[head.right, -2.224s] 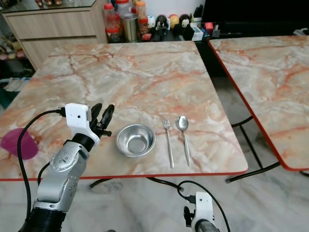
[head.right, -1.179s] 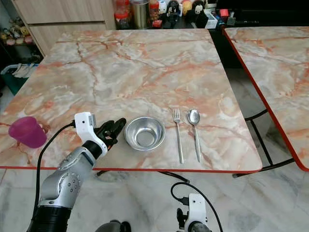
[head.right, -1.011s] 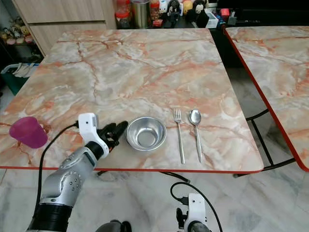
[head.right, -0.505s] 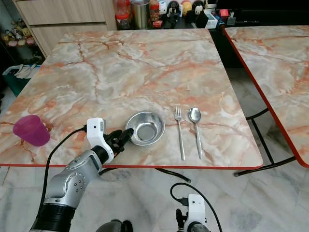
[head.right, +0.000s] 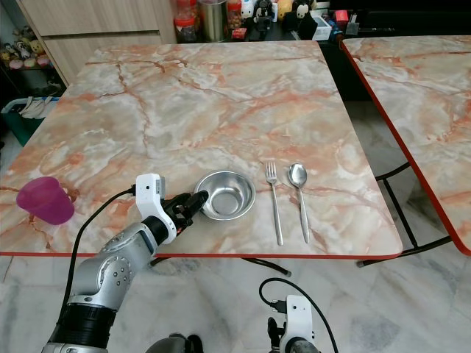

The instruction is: Setting the table

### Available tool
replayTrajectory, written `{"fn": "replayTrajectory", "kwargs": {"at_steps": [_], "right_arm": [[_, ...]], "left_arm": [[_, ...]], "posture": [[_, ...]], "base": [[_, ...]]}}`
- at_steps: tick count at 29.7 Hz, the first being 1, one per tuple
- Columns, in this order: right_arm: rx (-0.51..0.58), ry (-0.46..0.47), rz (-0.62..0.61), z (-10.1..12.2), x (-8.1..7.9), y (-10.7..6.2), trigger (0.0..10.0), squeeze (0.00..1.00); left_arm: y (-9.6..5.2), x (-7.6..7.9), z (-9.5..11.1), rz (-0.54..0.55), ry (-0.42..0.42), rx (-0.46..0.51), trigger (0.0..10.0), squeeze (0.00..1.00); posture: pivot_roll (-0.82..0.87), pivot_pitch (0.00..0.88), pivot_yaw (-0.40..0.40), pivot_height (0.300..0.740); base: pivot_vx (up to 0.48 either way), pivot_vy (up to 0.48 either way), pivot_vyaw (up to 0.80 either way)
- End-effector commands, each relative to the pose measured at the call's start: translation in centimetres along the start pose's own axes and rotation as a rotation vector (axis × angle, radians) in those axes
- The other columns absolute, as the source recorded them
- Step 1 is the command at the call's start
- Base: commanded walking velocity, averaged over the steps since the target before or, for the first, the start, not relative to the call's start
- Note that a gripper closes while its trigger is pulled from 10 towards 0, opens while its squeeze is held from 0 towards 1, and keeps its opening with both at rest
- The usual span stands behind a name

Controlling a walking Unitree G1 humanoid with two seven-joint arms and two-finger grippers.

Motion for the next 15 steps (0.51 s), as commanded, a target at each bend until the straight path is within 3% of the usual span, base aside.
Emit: {"fn": "replayTrajectory", "kwargs": {"at_steps": [1,15], "right_arm": [[-0.015,0.018,0.001,-0.5,-0.1,0.0,10.0,0.0],[-0.02,0.025,0.001,-0.7,-0.2,-0.1,10.0,0.0]], "left_arm": [[0.1,0.5,1.2,-0.026,0.011,0.022,10.0,0.0],[0.4,0.8,0.4,-0.032,0.038,-0.033,10.0,0.0]], "posture": [[0.15,0.134,0.049,0.715],[0.14,0.132,0.057,0.715]], "base": [[0.0,0.0,0.0],[0.0,0.0,0.0]]}}
Point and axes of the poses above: a point about 5 cm out from each wrist's last joint towards the gripper, its own y axis pointing out of the wrist towards the gripper, its own z axis along the axis of the wrist's last joint, x = y × z, the point moved 6 cm from there along y, pointing out of the wrist towards the gripper, and after that the axes turned 7 degrees about y, right-handed, at the moved point
